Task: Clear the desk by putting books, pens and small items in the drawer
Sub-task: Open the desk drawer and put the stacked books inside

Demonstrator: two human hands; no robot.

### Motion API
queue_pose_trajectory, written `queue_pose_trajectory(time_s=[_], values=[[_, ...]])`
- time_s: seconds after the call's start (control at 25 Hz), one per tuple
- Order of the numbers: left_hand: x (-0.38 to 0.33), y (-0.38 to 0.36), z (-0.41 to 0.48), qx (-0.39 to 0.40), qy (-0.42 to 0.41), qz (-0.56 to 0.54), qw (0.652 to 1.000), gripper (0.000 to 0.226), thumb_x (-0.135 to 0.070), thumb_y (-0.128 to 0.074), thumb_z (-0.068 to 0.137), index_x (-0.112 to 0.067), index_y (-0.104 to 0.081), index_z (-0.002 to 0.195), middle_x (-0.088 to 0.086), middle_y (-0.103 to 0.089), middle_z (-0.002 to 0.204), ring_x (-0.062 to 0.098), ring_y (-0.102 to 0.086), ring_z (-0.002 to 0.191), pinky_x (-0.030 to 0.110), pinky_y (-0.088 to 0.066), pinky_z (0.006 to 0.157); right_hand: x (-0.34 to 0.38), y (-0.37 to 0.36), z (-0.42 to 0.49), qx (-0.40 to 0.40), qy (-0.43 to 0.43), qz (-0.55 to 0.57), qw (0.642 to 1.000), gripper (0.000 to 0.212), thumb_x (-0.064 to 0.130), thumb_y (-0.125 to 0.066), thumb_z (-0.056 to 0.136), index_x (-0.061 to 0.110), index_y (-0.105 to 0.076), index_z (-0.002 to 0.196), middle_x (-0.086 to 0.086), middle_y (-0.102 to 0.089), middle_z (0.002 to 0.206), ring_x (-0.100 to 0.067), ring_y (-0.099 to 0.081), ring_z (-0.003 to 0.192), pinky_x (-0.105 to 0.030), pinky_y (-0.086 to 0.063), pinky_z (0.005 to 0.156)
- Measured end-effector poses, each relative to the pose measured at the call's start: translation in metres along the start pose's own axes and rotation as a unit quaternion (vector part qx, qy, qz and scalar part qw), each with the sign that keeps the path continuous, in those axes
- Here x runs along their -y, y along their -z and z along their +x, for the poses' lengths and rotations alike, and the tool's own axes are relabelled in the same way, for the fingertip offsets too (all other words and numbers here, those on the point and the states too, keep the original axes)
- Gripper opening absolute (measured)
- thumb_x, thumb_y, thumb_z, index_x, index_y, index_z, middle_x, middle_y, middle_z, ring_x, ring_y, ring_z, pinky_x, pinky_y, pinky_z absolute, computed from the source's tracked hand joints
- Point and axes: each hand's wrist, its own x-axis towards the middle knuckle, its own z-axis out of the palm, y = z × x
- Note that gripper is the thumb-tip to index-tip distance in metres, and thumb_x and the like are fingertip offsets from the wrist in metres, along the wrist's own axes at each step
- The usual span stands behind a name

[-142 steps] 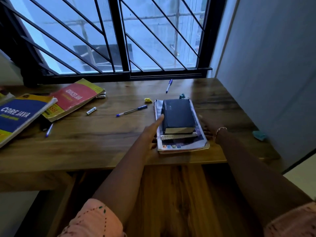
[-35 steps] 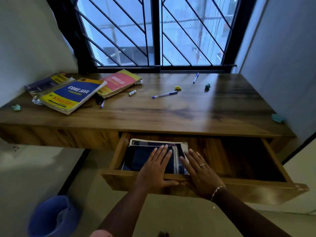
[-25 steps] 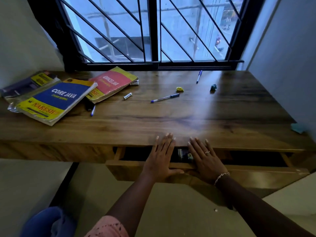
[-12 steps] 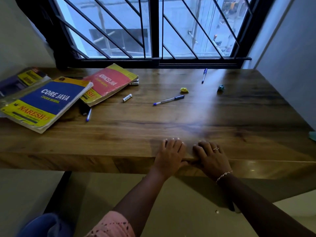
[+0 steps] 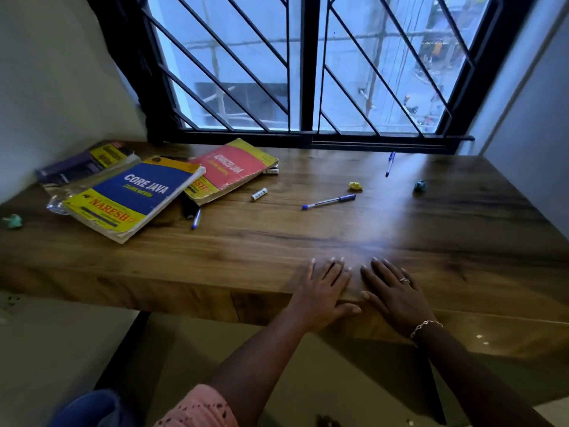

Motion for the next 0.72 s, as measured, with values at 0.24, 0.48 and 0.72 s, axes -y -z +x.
queue_pose_trajectory(time_s=[0.24,0.48,0.72], values=[[0.044,0.025,-0.014,0.014,0.055,-0.005,0.998,0.101,-0.073,0.013,0.069,-0.015,-0.009,0.149,0.009,0.0,0.158,0.022,0.004,0.146,0.052,0.008,0.114,0.045,0.005,0.047,0.004,-0.013,0.056,0.998,0.128,0.084,0.03,0.048,0.021,-0.025,0.145,-0.012,-0.014,0.155,-0.027,-0.006,0.144,-0.044,-0.016,0.114],[0.121,0.045,-0.012,-0.023,0.147,-0.031,0.988,0.107,-0.068,0.016,0.061,-0.014,-0.008,0.149,0.011,0.001,0.158,0.022,0.003,0.146,0.046,0.006,0.116,0.107,0.019,0.123,0.004,0.042,0.126,0.991,0.063,0.043,-0.044,0.092,0.015,-0.024,0.144,-0.014,-0.01,0.155,-0.027,-0.004,0.144,-0.034,-0.012,0.116],[0.211,0.069,-0.005,-0.023,0.226,0.0,0.974,0.101,-0.072,0.009,0.069,-0.012,-0.003,0.149,0.011,0.004,0.158,0.022,0.006,0.146,0.043,0.007,0.116,0.169,0.023,0.202,0.002,0.076,0.177,0.981,0.061,0.039,-0.053,0.089,0.015,-0.032,0.14,-0.012,-0.021,0.151,-0.029,-0.025,0.137,-0.036,-0.031,0.107]])
